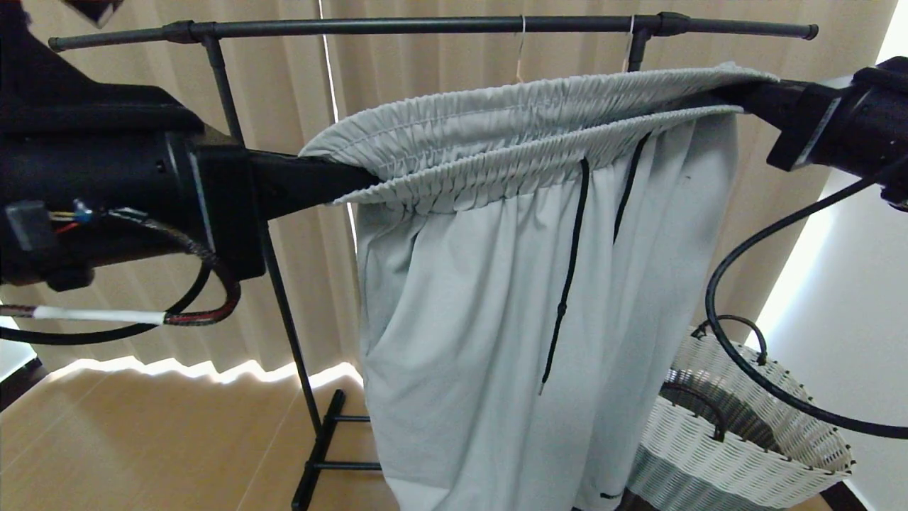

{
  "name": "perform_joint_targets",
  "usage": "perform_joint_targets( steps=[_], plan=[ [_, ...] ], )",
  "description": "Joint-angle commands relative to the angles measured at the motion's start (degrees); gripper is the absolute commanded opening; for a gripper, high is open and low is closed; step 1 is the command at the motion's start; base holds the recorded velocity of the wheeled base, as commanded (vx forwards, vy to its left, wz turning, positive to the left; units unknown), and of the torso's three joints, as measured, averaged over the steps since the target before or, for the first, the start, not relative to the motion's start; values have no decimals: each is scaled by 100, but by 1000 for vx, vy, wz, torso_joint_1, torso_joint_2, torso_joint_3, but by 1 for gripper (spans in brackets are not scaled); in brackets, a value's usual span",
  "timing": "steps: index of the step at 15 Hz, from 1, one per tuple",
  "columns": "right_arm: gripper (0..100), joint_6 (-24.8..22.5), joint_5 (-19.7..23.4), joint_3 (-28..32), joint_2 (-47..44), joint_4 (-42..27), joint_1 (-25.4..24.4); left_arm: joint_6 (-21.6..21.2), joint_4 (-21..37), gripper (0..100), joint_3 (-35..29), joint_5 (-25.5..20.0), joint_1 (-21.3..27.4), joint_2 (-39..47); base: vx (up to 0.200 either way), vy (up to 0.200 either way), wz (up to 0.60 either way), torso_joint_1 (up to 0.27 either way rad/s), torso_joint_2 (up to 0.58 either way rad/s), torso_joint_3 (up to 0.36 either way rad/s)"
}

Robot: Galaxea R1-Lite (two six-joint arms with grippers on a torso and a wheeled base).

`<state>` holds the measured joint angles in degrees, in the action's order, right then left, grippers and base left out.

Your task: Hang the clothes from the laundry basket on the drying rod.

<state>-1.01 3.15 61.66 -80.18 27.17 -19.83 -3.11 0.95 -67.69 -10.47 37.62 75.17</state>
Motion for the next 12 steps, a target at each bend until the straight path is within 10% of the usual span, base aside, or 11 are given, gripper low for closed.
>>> perform_joint_targets(
  steps=[1, 12],
  plan=[
    [0, 198, 19, 180, -358, 236, -12, -14, 2, 0, 169, -148, 96, -310, 0, 0, 0, 0, 0, 0],
    [0, 382, 2, 232, -402, 543, -12, -6, -16, 0, 318, -139, 193, -354, 0, 0, 0, 0, 0, 0]
  ],
)
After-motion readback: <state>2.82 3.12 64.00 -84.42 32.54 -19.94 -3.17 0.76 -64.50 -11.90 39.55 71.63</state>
